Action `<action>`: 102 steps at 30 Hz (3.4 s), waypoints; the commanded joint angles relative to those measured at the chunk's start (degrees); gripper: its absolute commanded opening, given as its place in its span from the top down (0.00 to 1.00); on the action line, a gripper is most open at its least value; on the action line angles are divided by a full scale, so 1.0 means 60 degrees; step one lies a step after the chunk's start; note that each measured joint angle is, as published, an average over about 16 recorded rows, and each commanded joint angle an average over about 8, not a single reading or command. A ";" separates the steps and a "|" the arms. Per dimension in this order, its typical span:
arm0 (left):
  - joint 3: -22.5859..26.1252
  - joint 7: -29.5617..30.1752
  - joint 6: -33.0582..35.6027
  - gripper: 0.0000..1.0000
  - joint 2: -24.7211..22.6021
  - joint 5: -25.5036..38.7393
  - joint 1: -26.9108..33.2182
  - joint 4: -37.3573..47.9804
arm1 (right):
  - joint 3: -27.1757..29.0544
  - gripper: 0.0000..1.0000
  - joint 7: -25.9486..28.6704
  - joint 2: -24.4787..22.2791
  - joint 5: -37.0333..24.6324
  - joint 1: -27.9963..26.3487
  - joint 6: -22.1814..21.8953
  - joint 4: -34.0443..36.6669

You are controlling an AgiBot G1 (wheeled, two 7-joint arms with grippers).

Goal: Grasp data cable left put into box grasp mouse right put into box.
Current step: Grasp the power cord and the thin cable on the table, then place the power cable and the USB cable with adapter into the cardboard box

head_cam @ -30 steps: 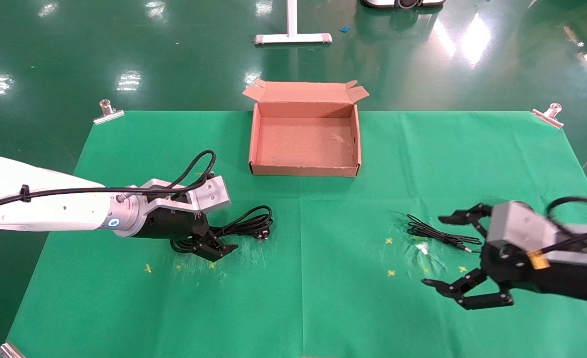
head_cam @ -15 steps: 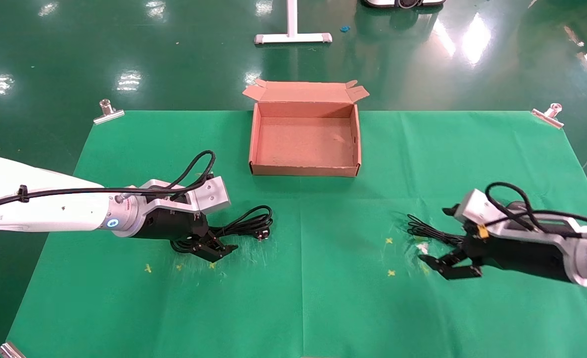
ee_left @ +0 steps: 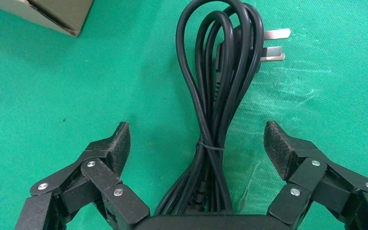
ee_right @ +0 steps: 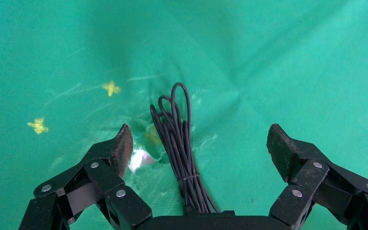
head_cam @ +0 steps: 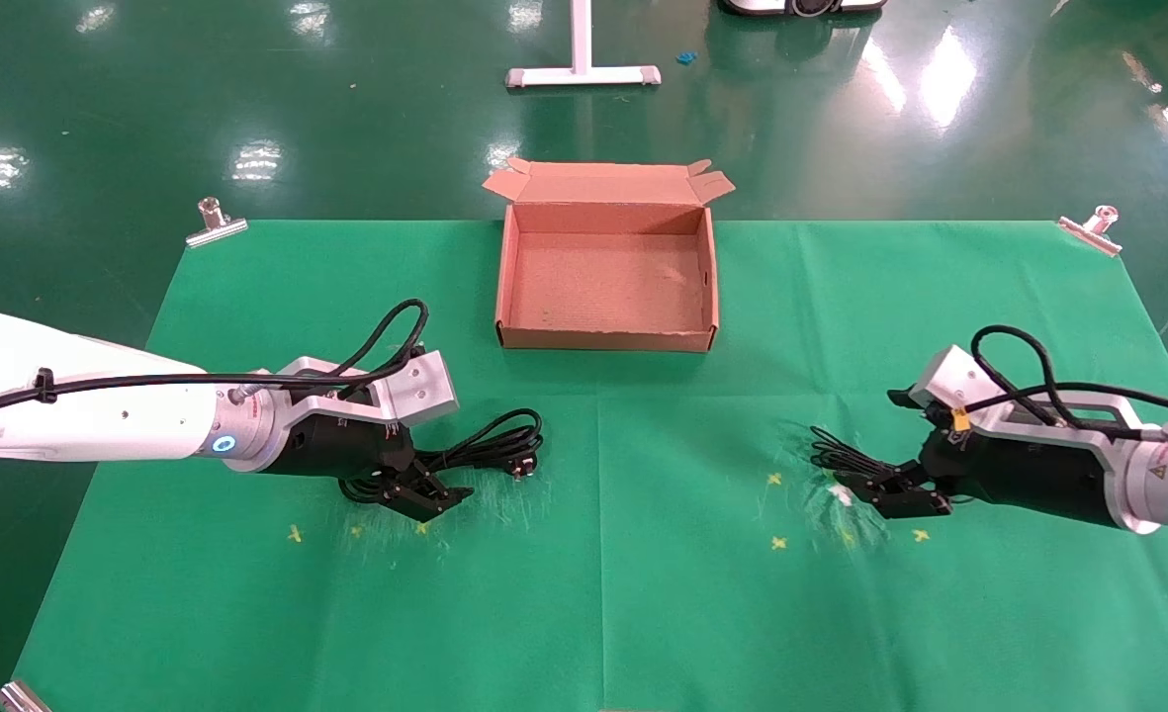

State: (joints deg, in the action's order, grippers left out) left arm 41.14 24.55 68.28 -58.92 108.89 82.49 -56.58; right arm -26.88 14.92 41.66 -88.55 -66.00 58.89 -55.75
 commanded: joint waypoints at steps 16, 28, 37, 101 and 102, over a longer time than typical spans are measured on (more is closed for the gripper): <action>-0.0002 -0.0001 -0.0001 1.00 0.0001 -0.0004 -0.0003 0.0001 | 0.0112 0.93 -0.0526 0.0246 0.0152 0.0135 -0.0348 0.1038; -0.0002 -0.0001 -0.0001 1.00 0.0002 -0.0004 -0.0003 0.0001 | 0.0113 1.00 -0.0529 0.0210 0.0188 0.0135 -0.0289 0.0915; -0.0003 -0.0001 -0.0002 1.00 0.0002 -0.0008 -0.0003 0.0001 | 0.0116 1.00 -0.0529 0.0199 0.0202 0.0131 -0.0269 0.0872; 0.0221 -0.3841 -0.2685 1.00 -0.3212 -0.0606 0.2227 0.3888 | 0.2267 1.00 -0.0099 -0.2354 0.2822 0.0084 0.0099 -0.1826; 0.0371 -0.4046 -0.2917 1.00 -0.3253 -0.0718 0.2200 0.3986 | 0.2361 1.00 -0.0099 -0.2491 0.2927 0.0185 0.0095 -0.1906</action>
State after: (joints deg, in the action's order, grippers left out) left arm 43.73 2.19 51.56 -77.40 103.46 95.50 -34.45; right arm -12.82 14.17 26.97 -71.17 -64.66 59.26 -66.69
